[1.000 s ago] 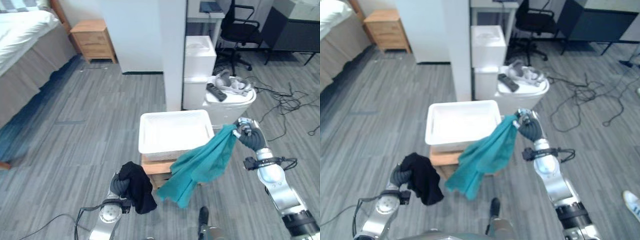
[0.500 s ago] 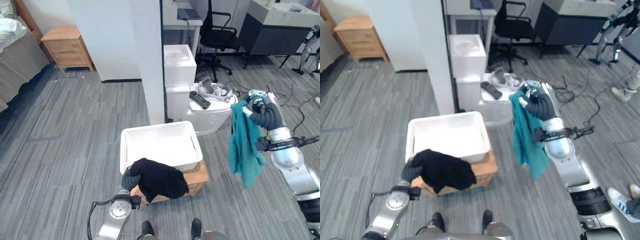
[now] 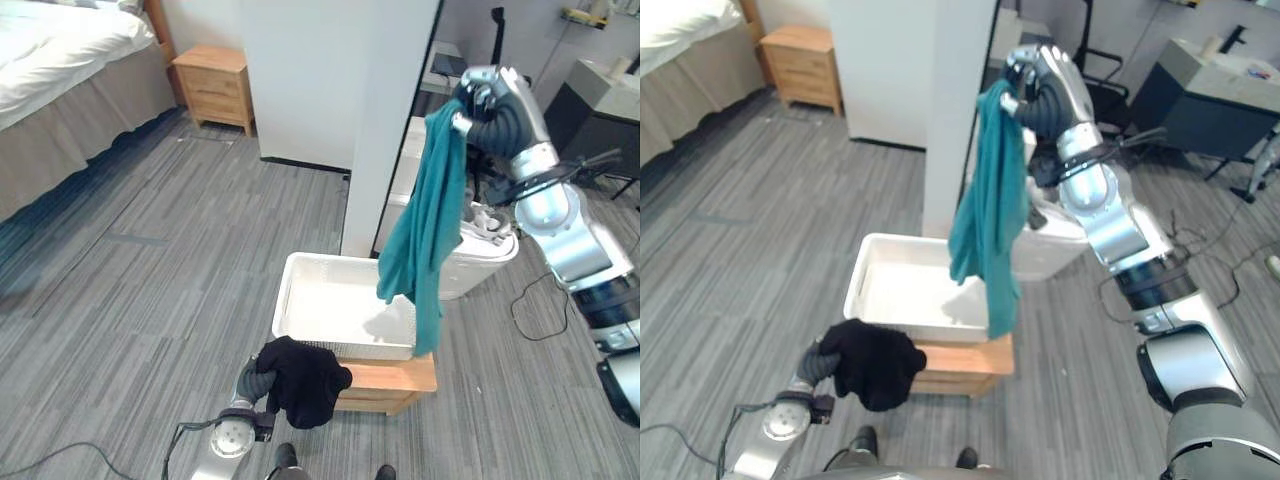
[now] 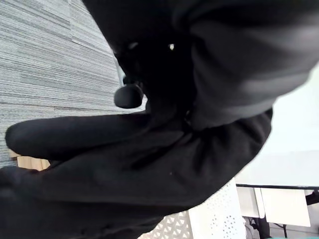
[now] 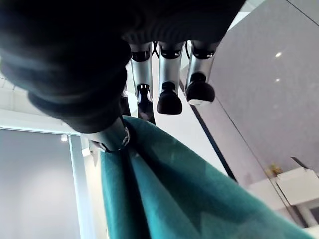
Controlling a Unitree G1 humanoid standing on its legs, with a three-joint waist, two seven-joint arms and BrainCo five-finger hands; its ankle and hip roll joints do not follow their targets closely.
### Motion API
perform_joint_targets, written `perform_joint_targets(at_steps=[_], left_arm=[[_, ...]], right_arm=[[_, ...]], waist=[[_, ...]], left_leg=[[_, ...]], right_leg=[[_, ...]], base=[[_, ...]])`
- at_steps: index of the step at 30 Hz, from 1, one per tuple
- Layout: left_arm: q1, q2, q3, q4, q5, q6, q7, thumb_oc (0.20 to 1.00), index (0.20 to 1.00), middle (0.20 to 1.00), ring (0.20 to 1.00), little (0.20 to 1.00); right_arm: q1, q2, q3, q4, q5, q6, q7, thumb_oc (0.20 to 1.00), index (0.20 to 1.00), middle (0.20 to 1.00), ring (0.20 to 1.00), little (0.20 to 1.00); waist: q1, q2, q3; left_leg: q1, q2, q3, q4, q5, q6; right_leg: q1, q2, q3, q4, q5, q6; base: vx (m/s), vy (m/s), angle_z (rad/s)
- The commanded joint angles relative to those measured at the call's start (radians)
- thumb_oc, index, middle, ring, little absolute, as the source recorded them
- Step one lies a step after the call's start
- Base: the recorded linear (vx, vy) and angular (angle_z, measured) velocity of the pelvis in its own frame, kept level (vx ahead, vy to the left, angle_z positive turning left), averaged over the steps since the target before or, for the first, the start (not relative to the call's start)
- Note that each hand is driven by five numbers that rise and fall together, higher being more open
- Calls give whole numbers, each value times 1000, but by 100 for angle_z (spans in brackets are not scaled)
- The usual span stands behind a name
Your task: Tidy up the quilt and then pick up the clothes from the bed and put them into the laundry hamper.
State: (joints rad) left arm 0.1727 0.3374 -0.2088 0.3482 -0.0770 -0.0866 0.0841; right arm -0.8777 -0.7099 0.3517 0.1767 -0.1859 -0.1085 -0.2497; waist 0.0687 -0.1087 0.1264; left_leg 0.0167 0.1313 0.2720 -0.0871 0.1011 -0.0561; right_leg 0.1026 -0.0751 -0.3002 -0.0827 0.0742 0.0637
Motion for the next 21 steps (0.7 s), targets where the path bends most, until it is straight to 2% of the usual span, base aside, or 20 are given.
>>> perform_joint_targets(at_steps=[1, 4, 7, 9, 10, 11, 12, 13, 15, 16, 20, 21], left_arm=[[-71, 46, -38, -30, -30, -77, 15, 200, 200, 200, 200, 200], [-79, 48, -40, -27, -30, -78, 18, 200, 200, 200, 200, 200], [-92, 49, -48, -29, -28, -79, 19, 200, 200, 200, 200, 200], [-109, 51, -60, -25, -16, -72, 24, 200, 200, 200, 200, 200], [-108, 51, -58, -25, -16, -73, 24, 200, 200, 200, 200, 200], [-121, 51, -68, -21, -7, -71, 31, 200, 200, 200, 200, 200], [-121, 51, -68, -21, -7, -71, 31, 200, 200, 200, 200, 200], [-138, 55, -78, -15, 3, -71, 40, 200, 200, 200, 200, 200], [-144, 57, -83, -15, 4, -72, 45, 200, 200, 200, 200, 200], [-156, 64, -93, -15, 3, -76, 51, 200, 200, 200, 200, 200], [-191, 85, -105, -6, -3, -84, 61, 200, 200, 200, 200, 200], [-213, 95, -115, -3, -15, -95, 67, 200, 200, 200, 200, 200]], right_arm=[[-162, -33, -2, 28, 29, -11, -76, 200, 200, 200, 200, 200], [-184, -10, 11, 52, 28, -11, -81, 200, 200, 200, 200, 200], [-182, 50, 29, 66, 32, -10, -75, 200, 200, 200, 200, 200], [-167, 144, 58, 70, 26, -5, -56, 200, 200, 200, 200, 200], [-168, 146, 58, 71, 25, -5, -56, 200, 200, 200, 200, 200], [-163, 228, 86, 74, 20, -7, -38, 200, 200, 200, 200, 200], [-163, 228, 86, 74, 20, -7, -38, 200, 200, 200, 200, 200], [-166, 306, 121, 81, 15, -11, -19, 200, 200, 200, 200, 200], [-174, 342, 131, 92, 16, -11, -15, 200, 200, 200, 200, 200], [-189, 391, 145, 116, 19, -13, -16, 200, 200, 200, 200, 200], [-231, 416, 157, 162, 22, -15, -31, 200, 200, 200, 200, 200], [-256, 407, 160, 224, 16, -8, -54, 200, 200, 200, 200, 200]], waist=[[40, -31, -18], [46, -34, -19], [57, -34, -14], [70, -32, -6], [69, -33, -7], [84, -33, 2], [83, -34, 1], [98, -37, 11], [107, -40, 16], [126, -48, 27], [155, -59, 60], [178, -51, 88]], left_leg=[[86, 42, 31, 0, -89, -58], [81, 39, 25, 0, -91, -55], [76, 35, 20, 0, -92, -52], [68, 31, 16, 0, -93, -49], [68, 31, 16, 0, -93, -49], [64, 31, 11, 0, -94, -48], [62, 31, 11, 0, -93, -48], [52, 31, 6, 0, -91, -47], [46, 32, 2, 0, -89, -47], [30, 33, -8, 0, -85, -47], [-22, 35, -36, 0, -68, -51], [-68, 36, -64, 0, -56, -62]], right_leg=[[15, -64, -41, -5, -62, 101], [13, -67, -45, -5, -61, 103], [12, -71, -50, -5, -59, 104], [8, -76, -54, -5, -56, 106], [7, -76, -54, -5, -56, 106], [7, -77, -57, -5, -57, 105], [5, -77, -57, -5, -57, 105], [-1, -77, -61, -5, -56, 105], [-5, -77, -65, -5, -56, 105], [-14, -75, -73, -5, -56, 104], [-44, -69, -94, -5, -52, 103], [-69, -67, -118, -5, -55, 102]], base=[[33, 18, 12], [33, 15, 13], [37, 18, 5], [0, 0, 0], [0, 0, 0], [6, 4, 4], [8, 9, 6], [14, 7, 7], [1, 4, 3], [-14, -7, 7], [-56, -47, 25], [-82, -47, 32]])
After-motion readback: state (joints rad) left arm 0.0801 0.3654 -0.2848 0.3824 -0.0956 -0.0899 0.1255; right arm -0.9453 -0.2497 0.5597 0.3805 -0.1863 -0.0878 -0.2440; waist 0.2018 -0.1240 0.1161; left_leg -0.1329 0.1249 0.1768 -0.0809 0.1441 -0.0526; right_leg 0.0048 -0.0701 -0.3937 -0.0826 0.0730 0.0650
